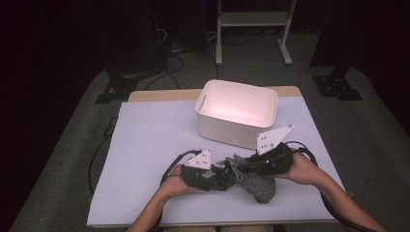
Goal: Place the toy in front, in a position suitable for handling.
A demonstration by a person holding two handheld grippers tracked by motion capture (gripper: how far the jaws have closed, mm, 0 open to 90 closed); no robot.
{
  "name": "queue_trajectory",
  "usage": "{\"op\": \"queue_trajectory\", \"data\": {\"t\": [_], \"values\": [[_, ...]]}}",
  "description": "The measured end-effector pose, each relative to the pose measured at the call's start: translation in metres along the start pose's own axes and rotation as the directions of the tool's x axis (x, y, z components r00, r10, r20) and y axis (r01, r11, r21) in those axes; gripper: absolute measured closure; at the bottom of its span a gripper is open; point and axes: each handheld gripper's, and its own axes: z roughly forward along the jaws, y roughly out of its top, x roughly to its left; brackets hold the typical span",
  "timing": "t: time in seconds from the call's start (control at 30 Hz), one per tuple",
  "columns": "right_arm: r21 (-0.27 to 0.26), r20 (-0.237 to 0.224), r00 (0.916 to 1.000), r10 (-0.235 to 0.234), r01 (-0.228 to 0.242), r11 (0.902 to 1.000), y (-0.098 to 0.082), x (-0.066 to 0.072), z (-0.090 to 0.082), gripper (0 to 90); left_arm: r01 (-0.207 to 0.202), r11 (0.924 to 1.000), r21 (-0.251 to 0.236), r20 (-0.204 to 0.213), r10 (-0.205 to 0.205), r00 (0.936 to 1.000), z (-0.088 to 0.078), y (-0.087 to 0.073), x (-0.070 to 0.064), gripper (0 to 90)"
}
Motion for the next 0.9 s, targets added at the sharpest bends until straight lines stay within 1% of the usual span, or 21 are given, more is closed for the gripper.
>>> {"op": "queue_trajectory", "data": {"t": [0.07,0.17,0.3,0.33,0.37,0.4,0.47,0.53,0.63,0.77,0.83,0.9], "values": [[0.001,0.005,1.0,-0.005,0.005,1.0,0.001,0.0,0.001,81.6,0.014,0.9998,0.015,0.002,-0.014,0.9999,-0.003,0.0,0.001,57.0],[-0.004,0.003,0.9999,-0.011,0.011,0.9999,0.002,0.0,0.006,81.6,0.012,0.9993,0.036,-0.01,-0.012,0.9999,-0.011,-0.002,0.002,56.9],[-0.022,-0.006,0.9999,-0.009,0.008,0.9997,0.006,-0.001,0.017,81.6,0.026,0.9978,0.062,-0.023,-0.024,0.9994,-0.023,-0.007,0.003,56.9],[-0.02,-0.006,0.9999,-0.013,0.013,0.9997,0.007,-0.001,0.02,81.6,0.03,0.9968,0.075,-0.018,-0.029,0.9994,-0.027,-0.008,0.004,56.8],[-0.018,-0.009,0.9998,-0.017,0.017,0.9997,0.008,-0.001,0.023,81.6,0.027,0.9959,0.087,-0.027,-0.025,0.9993,-0.03,-0.01,0.003,56.8],[-0.014,-0.013,0.9997,-0.018,0.018,0.9997,0.008,-0.001,0.026,81.6,0.034,0.9945,0.099,-0.027,-0.031,0.9991,-0.033,-0.011,0.003,56.7],[-0.017,-0.021,0.9997,-0.014,0.013,0.9998,0.007,-0.001,0.031,81.6,0.039,0.9934,0.107,-0.027,-0.036,0.999,-0.036,-0.012,0.004,56.7],[-0.027,-0.026,0.9996,-0.007,0.006,0.9996,0.007,-0.001,0.033,81.6,0.04,0.9934,0.108,-0.023,-0.038,0.999,-0.036,-0.012,0.004,56.6],[-0.023,-0.017,0.9999,0.002,-0.002,0.9997,0.002,-0.001,0.032,81.6,0.035,0.9929,0.114,-0.016,-0.033,0.9993,-0.032,-0.011,0.005,56.4],[-0.006,-0.005,0.9997,0.025,-0.025,0.9997,-0.012,-0.002,0.028,81.6,0.024,0.9925,0.12,-0.011,-0.022,0.9997,-0.024,-0.009,0.006,56.4],[-0.006,-0.002,0.9988,0.049,-0.049,0.9988,-0.021,-0.003,0.027,81.6,0.022,0.9928,0.118,-0.007,-0.021,0.9997,-0.02,-0.009,0.006,56.4],[-0.01,-0.003,0.9977,0.067,-0.068,0.9977,-0.03,-0.004,0.026,81.6,0.014,0.9917,0.128,-0.006,-0.013,0.9999,-0.016,-0.008,0.006,56.4]]}}
